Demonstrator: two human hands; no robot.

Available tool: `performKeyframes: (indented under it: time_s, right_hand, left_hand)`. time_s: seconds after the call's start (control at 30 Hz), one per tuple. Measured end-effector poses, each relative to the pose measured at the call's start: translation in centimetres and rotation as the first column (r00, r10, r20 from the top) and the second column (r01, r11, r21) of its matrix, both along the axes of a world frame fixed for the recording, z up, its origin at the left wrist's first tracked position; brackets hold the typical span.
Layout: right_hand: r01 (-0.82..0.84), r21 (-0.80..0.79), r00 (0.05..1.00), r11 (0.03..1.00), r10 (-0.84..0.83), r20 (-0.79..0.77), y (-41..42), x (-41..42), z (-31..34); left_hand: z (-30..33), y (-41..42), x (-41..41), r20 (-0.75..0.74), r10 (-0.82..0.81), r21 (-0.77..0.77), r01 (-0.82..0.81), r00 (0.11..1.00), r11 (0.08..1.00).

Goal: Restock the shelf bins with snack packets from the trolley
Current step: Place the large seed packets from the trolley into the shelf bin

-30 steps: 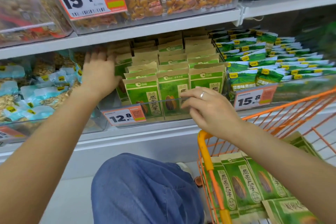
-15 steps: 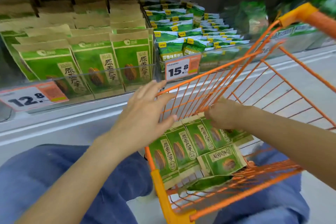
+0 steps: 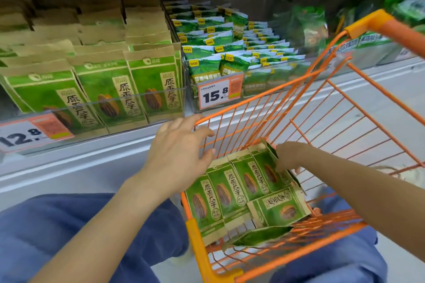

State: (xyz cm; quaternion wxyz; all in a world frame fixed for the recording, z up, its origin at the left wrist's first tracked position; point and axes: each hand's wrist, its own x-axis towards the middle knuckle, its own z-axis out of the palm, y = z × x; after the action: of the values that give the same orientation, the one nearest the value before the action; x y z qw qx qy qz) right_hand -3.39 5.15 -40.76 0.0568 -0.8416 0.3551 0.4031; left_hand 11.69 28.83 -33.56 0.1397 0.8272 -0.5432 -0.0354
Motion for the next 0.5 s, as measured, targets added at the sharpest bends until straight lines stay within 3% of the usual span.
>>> performKeyframes:
  time_s: [0.07, 0.13, 0.23, 0.3, 0.33, 0.4, 0.5]
  right_hand:
    - [-0.17, -0.07, 0.984, 0.983, 0.166, -0.057, -0.3, -0.3, 0.1]
    - [-0.227, 0.012, 0.973, 0.974, 0.227, -0.045, -1.4, -0.3, 1.5]
    - [-0.149, 0.32, 0.984, 0.936, 0.108, 0.14, -1.9, -0.6, 5.9]
    - [-0.139, 0.481, 0.949, 0.866, -0.023, 0.316, -0.9, -0.7, 9.4]
    - [-0.142, 0.553, 0.913, 0.821, -0.106, 0.393, -0.2, -0.7, 10.7]
    - [-0.161, 0.691, 0.818, 0.705, -0.296, 0.493, 1.4, -0.4, 12.8]
    - [-0.201, 0.786, 0.704, 0.584, -0.472, 0.53, 3.6, 1.2, 14.3]
  left_hand:
    - [0.1, 0.1, -0.2, -0.01, -0.007, -0.029, 0.007, 1.0, 1.0]
    - [0.4, 0.1, -0.3, -0.023, -0.001, -0.033, 0.0, 1.0, 0.999]
    - [0.4, -0.1, -0.3, -0.011, -0.027, 0.024, 0.027, 1.0, 0.999]
    - [0.9, -0.1, 0.0, -0.206, -0.019, -0.048, 0.009, 0.978, 0.999]
    - [1.6, 0.1, 0.3, -0.4, -0.002, -0.126, -0.053, 0.917, 0.991]
    - [3.2, 0.4, 0.8, -0.723, -0.033, -0.267, -0.234, 0.69, 0.935]
    - [5.7, 1.3, 1.4, -0.86, -0.067, -0.292, -0.379, 0.506, 0.878]
